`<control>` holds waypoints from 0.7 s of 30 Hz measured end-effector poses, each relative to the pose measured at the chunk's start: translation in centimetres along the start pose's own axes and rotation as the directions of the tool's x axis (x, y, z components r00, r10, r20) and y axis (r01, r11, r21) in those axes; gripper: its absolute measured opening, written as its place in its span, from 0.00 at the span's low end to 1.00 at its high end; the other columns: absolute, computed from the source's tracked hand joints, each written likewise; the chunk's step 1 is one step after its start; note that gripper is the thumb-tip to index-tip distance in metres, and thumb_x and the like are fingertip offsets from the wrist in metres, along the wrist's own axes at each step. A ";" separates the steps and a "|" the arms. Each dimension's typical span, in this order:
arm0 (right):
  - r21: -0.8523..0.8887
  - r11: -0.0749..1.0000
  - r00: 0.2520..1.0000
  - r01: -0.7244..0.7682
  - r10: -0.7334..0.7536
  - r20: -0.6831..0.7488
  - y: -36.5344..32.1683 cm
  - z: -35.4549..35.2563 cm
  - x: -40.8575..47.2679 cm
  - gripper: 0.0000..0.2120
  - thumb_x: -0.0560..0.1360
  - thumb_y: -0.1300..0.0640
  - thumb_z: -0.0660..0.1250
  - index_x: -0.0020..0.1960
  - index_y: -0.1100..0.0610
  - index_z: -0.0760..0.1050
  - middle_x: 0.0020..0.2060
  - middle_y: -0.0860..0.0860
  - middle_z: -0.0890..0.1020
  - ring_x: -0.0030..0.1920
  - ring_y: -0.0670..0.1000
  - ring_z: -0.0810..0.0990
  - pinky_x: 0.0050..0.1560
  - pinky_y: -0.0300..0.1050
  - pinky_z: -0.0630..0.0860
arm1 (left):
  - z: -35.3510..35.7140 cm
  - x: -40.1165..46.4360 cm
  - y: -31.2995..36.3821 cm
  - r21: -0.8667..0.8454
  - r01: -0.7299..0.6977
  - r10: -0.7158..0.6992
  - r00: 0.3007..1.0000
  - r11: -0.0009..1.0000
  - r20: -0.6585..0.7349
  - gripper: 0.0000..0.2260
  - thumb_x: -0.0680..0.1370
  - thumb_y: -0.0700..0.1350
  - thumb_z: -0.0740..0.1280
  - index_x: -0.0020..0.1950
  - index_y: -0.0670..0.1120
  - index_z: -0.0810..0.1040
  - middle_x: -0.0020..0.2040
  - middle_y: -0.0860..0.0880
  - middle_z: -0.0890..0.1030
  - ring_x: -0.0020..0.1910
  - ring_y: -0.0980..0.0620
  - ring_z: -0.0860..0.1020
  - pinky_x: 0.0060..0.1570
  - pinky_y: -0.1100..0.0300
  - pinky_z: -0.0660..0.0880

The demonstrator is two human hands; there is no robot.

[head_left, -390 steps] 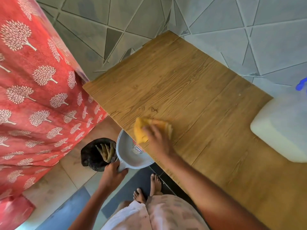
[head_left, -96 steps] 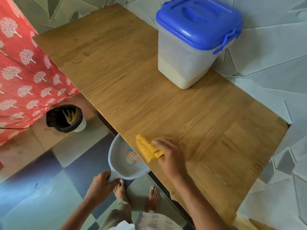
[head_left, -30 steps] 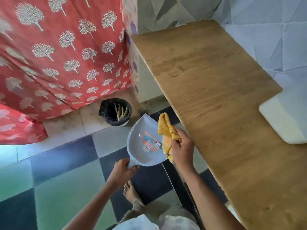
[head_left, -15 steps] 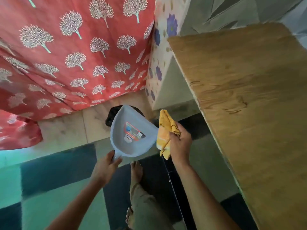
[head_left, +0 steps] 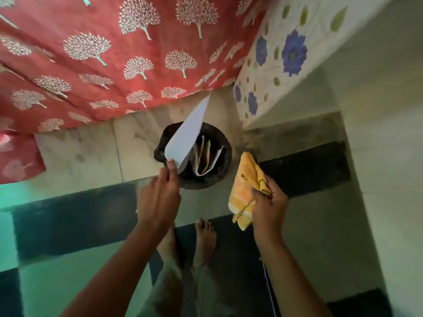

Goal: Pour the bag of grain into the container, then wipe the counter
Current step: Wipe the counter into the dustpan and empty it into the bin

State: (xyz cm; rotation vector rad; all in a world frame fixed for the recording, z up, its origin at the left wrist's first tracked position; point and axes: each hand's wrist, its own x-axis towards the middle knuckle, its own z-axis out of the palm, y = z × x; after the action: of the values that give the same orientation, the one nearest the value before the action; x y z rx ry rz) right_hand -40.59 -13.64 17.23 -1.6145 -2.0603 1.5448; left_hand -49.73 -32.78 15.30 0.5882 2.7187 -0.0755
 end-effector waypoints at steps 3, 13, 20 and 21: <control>-0.045 0.999 1.000 0.009 -0.009 -0.005 1.2 0.6 0.3 0.20 0.76 0.65 0.68 0.66 0.52 0.78 0.61 0.47 0.81 0.63 0.49 0.78 0.67 0.60 0.74 | 0.4 1.3 0.0 -0.010 0.060 -0.060 0.996 0.998 0.059 0.28 0.79 0.41 0.65 0.78 0.38 0.61 0.56 0.39 0.81 0.39 0.40 0.82 0.30 0.53 0.72; -0.015 0.998 0.996 -0.053 0.054 0.065 0.4 2.2 1.2 0.19 0.78 0.66 0.67 0.64 0.48 0.79 0.47 0.31 0.77 0.51 0.36 0.76 0.62 0.48 0.74 | 2.2 1.8 -1.7 0.007 0.058 -0.058 0.997 0.998 0.051 0.28 0.77 0.41 0.65 0.76 0.39 0.64 0.53 0.40 0.83 0.35 0.40 0.81 0.28 0.54 0.75; -0.010 0.999 0.994 -0.045 0.046 0.101 0.6 3.1 2.0 0.20 0.77 0.67 0.67 0.64 0.49 0.80 0.49 0.34 0.80 0.53 0.34 0.78 0.58 0.43 0.75 | 4.5 2.6 -2.8 -0.298 0.029 -0.029 1.000 0.954 0.006 0.18 0.81 0.47 0.65 0.71 0.45 0.73 0.53 0.44 0.84 0.38 0.45 0.81 0.30 0.55 0.77; -0.012 0.999 0.994 -0.037 0.038 0.101 0.6 3.2 2.1 0.20 0.77 0.68 0.67 0.63 0.48 0.80 0.48 0.33 0.80 0.51 0.32 0.78 0.56 0.40 0.74 | 5.0 3.0 -3.2 -0.402 0.032 -0.032 0.999 0.915 0.006 0.16 0.81 0.48 0.65 0.68 0.45 0.75 0.51 0.45 0.84 0.39 0.47 0.79 0.32 0.57 0.75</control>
State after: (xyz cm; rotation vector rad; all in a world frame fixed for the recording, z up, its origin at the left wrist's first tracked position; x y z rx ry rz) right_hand -43.05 -14.12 14.24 -1.6195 -2.1021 1.6646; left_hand -51.93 -35.12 9.52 0.4187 2.6306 0.4673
